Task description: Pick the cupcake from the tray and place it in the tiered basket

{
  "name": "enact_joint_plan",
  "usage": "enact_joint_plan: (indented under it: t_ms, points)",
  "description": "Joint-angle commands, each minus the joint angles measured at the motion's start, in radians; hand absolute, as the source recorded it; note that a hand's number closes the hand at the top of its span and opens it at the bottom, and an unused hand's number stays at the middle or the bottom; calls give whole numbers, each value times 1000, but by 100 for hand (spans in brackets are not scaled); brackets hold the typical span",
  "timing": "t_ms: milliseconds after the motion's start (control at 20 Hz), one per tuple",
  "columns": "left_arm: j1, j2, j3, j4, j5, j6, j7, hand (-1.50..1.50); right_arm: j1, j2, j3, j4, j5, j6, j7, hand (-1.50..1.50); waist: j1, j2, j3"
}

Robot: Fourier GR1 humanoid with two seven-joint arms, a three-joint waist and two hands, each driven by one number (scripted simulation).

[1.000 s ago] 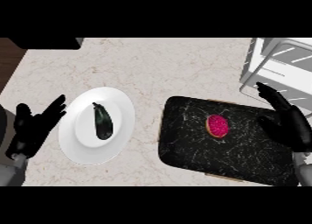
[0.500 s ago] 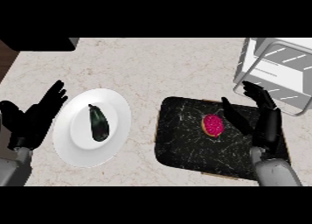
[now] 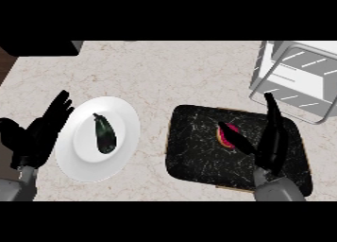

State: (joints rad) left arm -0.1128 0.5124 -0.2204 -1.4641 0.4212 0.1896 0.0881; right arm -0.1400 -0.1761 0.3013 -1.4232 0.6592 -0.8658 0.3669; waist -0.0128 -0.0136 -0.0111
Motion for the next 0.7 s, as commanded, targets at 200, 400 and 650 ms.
enact_joint_plan:
  t_ms: [200,400,650]
  points:
    - [10,-5,-12,-29,-4,4,13,0,0,-89,112,8,162,457,364,-150,11,-1,-5]
    - [-4,-19,-23,-33,-14,7,13,0,-107,-22,181,-82,175,696,616,-150,17,0,0]
    - [7,-7,3,-32,0,-22,3,0,-294,93,183,-187,238,934,976,-150,20,5,6]
